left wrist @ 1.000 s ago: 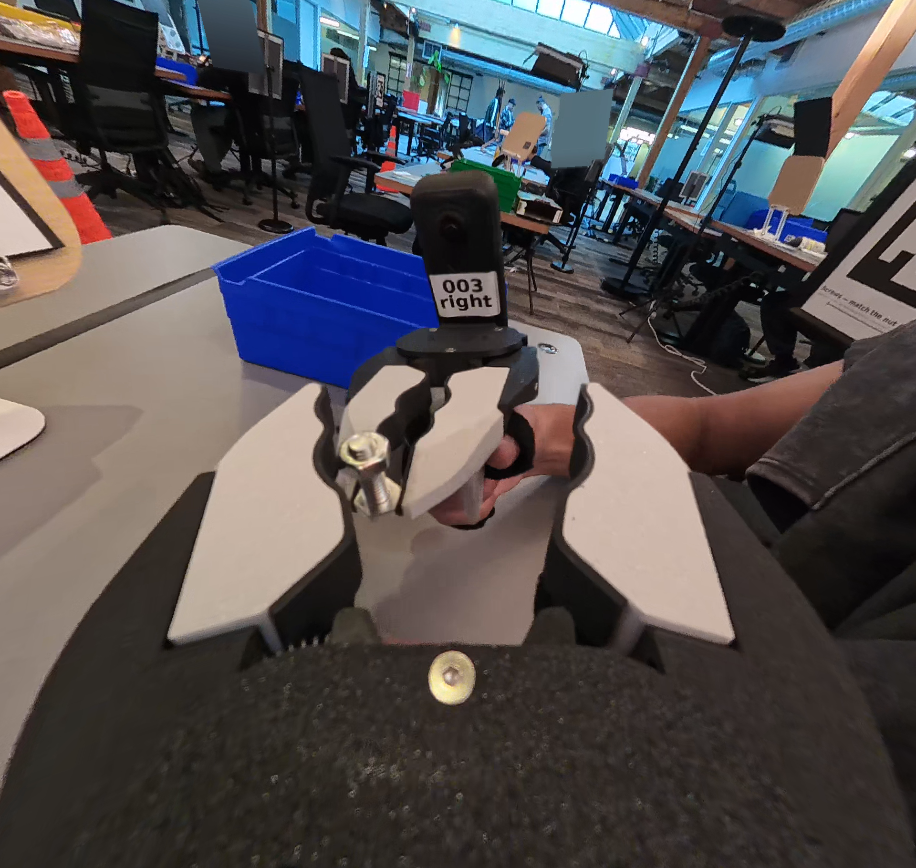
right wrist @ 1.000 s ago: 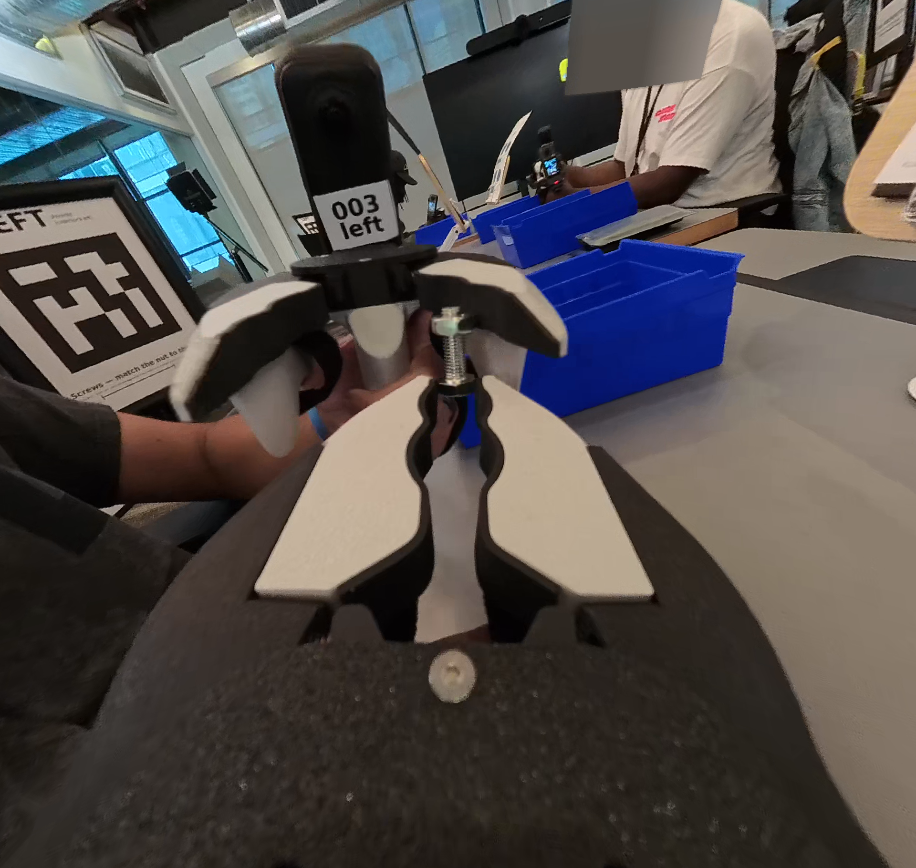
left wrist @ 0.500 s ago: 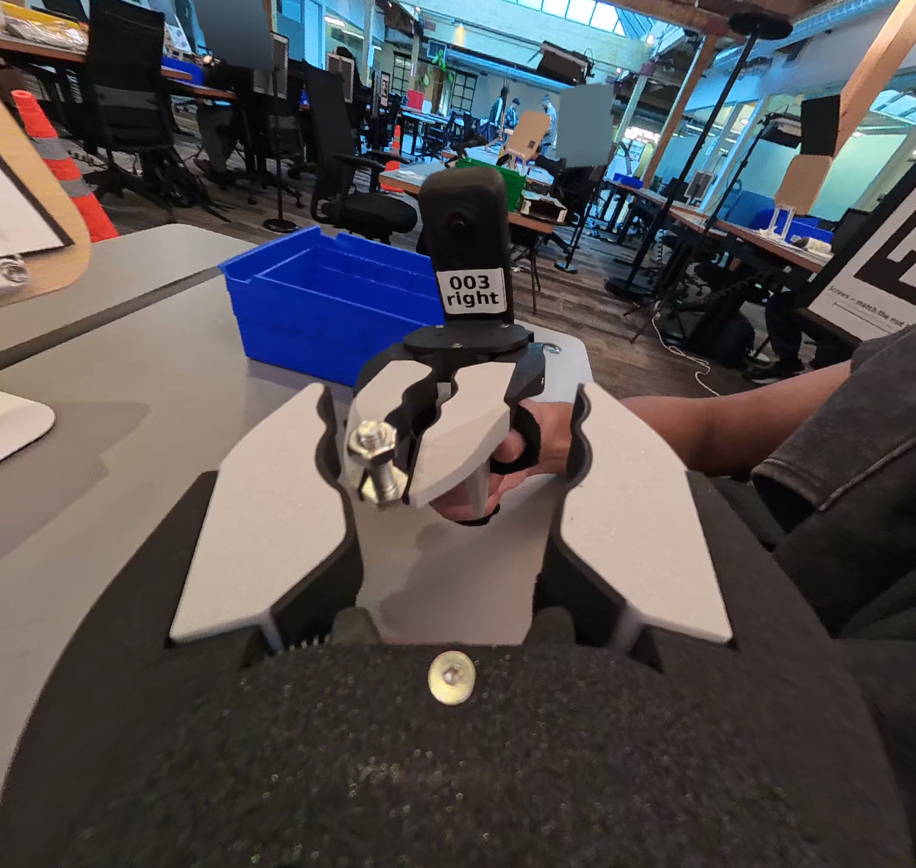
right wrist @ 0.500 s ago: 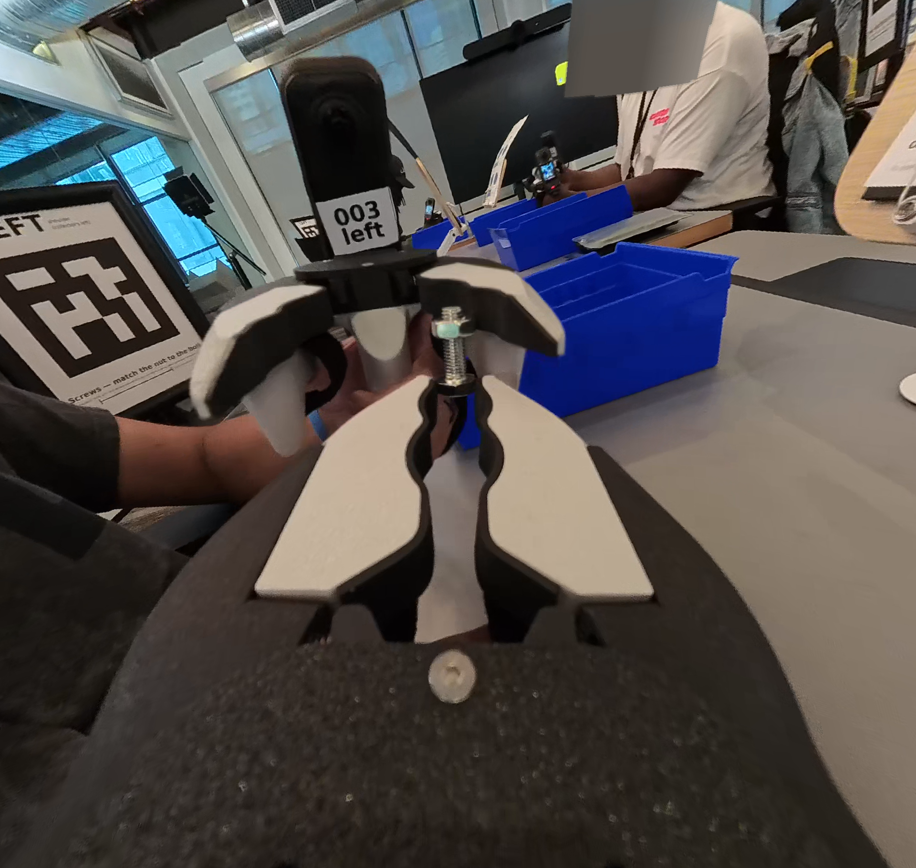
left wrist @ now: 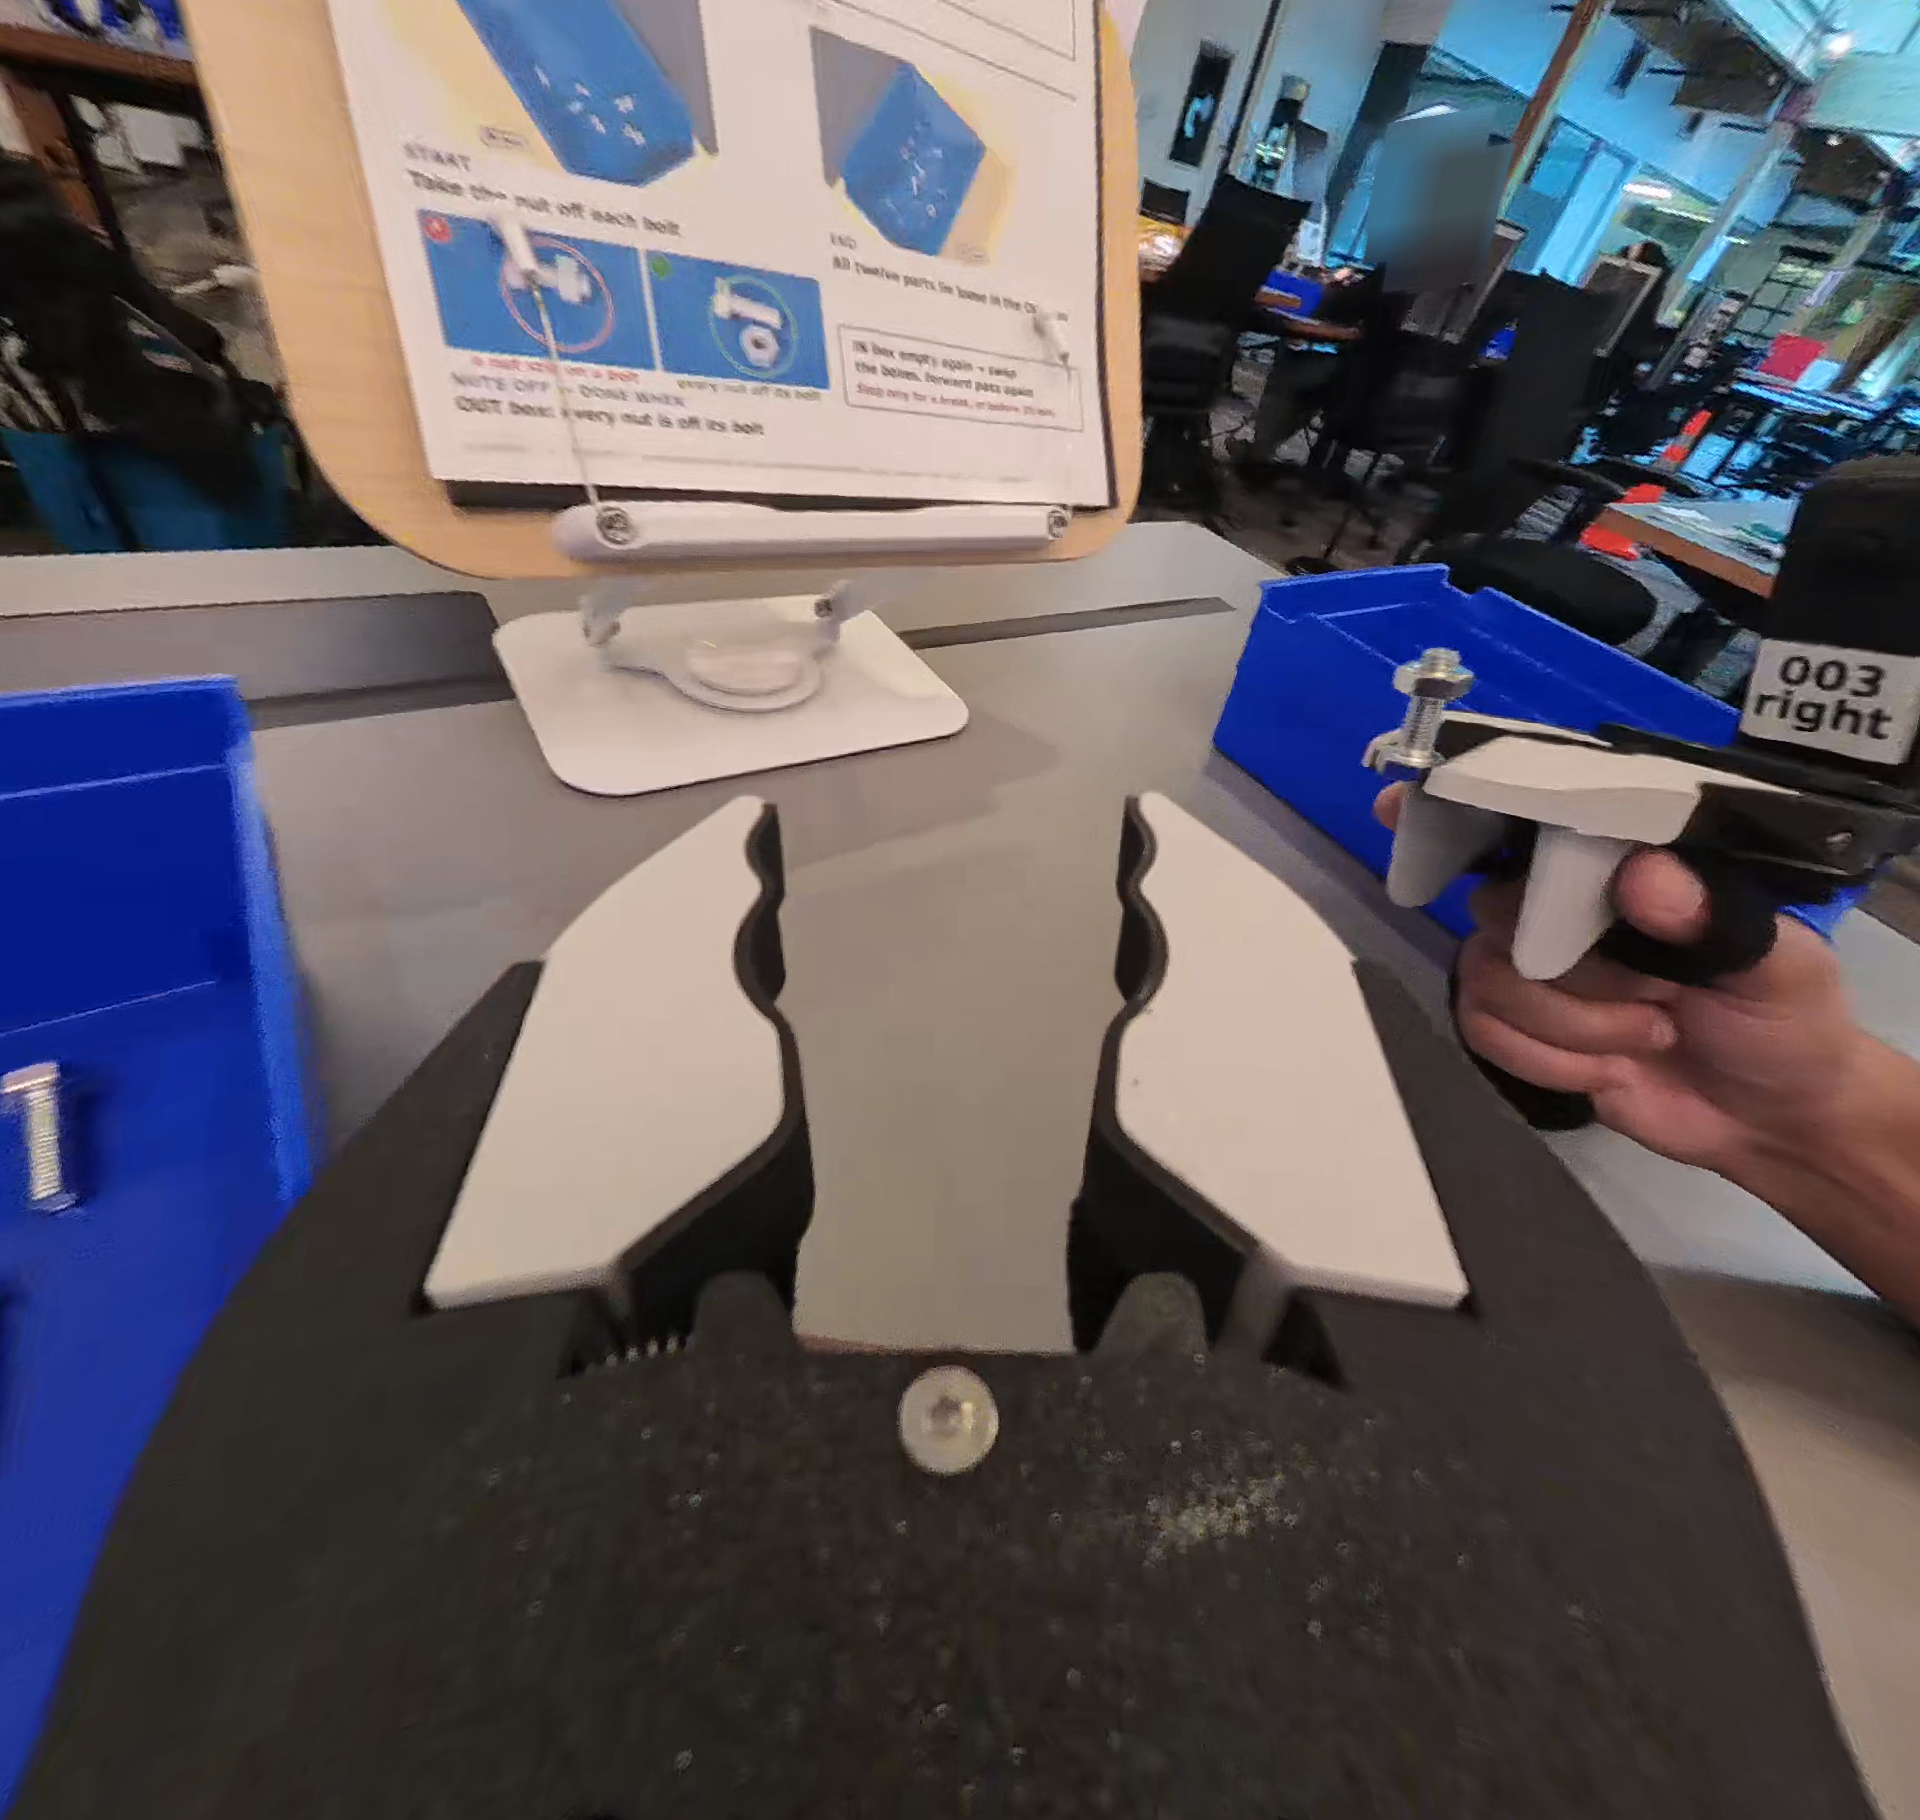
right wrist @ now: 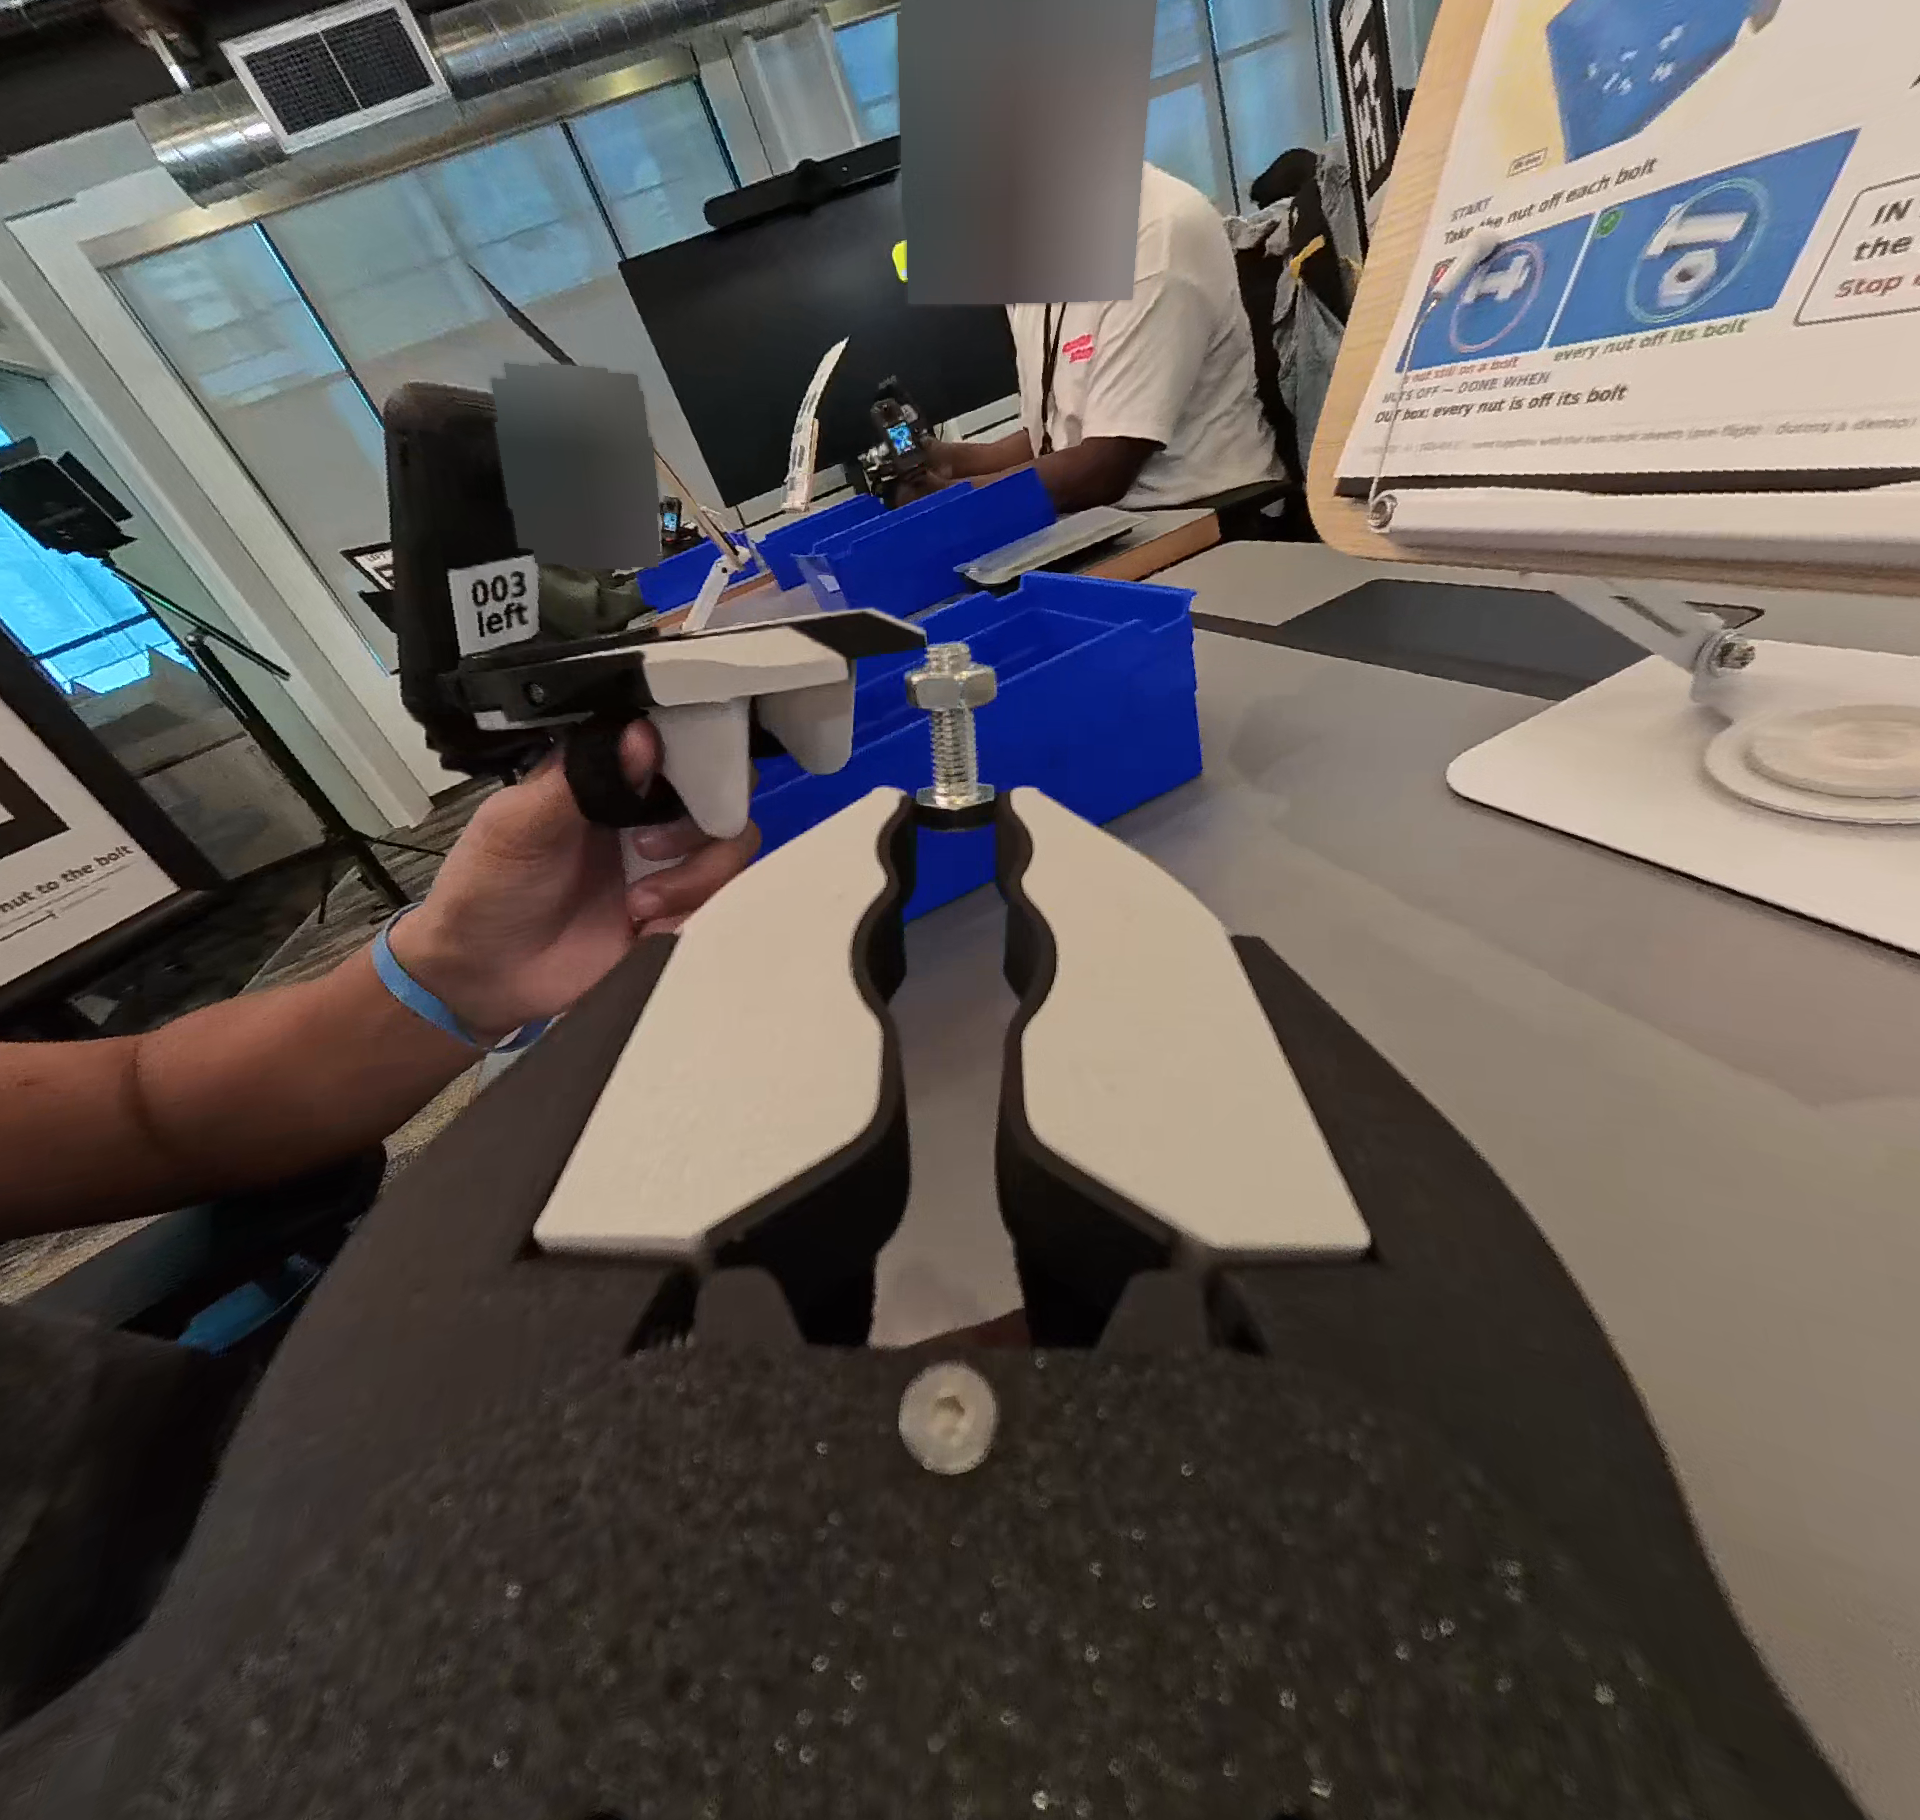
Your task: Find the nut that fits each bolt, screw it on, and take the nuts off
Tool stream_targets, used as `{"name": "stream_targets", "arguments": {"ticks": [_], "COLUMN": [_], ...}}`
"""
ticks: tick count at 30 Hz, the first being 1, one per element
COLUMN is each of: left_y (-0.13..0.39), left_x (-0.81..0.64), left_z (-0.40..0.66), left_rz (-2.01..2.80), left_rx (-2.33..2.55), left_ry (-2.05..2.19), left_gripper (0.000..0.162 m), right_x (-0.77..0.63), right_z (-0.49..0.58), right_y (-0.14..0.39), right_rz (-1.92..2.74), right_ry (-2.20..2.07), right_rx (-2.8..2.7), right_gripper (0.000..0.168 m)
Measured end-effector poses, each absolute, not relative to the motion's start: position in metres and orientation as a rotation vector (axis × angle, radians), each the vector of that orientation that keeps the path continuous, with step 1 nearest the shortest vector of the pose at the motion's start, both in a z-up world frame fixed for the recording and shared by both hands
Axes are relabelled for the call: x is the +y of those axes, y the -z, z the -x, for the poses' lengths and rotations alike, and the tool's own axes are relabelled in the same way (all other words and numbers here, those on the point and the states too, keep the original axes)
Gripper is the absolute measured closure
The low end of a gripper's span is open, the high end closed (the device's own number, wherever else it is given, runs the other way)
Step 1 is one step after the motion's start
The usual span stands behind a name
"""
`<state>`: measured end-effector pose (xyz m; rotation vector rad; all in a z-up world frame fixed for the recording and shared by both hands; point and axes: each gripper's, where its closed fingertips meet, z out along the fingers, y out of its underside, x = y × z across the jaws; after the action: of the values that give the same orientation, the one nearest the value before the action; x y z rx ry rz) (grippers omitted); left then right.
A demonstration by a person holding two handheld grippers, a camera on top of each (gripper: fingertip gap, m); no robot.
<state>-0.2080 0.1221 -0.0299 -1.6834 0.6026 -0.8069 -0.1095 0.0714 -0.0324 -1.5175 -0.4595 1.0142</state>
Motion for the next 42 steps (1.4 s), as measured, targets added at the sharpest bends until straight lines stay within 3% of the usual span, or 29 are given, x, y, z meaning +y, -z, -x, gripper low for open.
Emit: {"name": "stream_targets", "arguments": {"ticks": [6,8,13,16,20,27,30,34,38,40,42], "left_y": [0.028,0.028,0.043,0.051,0.063,0.063,0.068,0.068,0.062,0.061,0.064], "left_x": [0.105,0.1,0.089,0.082,0.077,0.072,0.071,0.071,0.073,0.071,0.071], "left_z": [0.191,0.185,0.176,0.169,0.159,0.15,0.15,0.152,0.156,0.157,0.158], "left_rz": [1.679,1.67,1.692,1.696,1.741,1.758,1.771,1.776,1.756,1.763,1.775], "left_rx": [0.683,0.712,0.808,0.836,0.877,0.899,0.906,0.899,0.879,0.862,0.846], "left_ry": [0.867,0.89,0.906,0.953,0.976,1.014,1.0,0.992,0.94,0.932,0.914], "left_gripper": [0.097,0.095,0.093,0.092,0.091,0.088,0.087,0.087,0.089,0.092,0.094], "right_x": [0.076,0.072,0.043,0.009,-0.035,-0.052,-0.049,-0.014,0.019,0.026,0.05], "right_z": [0.104,0.093,-0.055,-0.16,-0.216,-0.227,-0.236,-0.203,-0.044,0.025,0.065], "right_y": [0.029,0.005,-0.05,0.022,0.14,0.189,0.173,0.072,-0.022,-0.026,0.014], "right_rz": [1.526,1.554,1.893,2.347,2.868,3.086,3.029,2.56,1.863,1.693,1.765], "right_ry": [-0.99,-0.942,-0.153,-0.037,0.067,0.187,0.282,0.257,-0.153,-0.365,-0.39], "right_rx": [-0.415,-0.381,-0.384,-0.149,-0.101,-0.133,-0.117,-0.233,-0.644,-0.707,-0.737], "right_gripper": [0.154,0.154,0.154,0.154,0.153,0.152,0.133,0.134,0.142,0.155,0.149]}}
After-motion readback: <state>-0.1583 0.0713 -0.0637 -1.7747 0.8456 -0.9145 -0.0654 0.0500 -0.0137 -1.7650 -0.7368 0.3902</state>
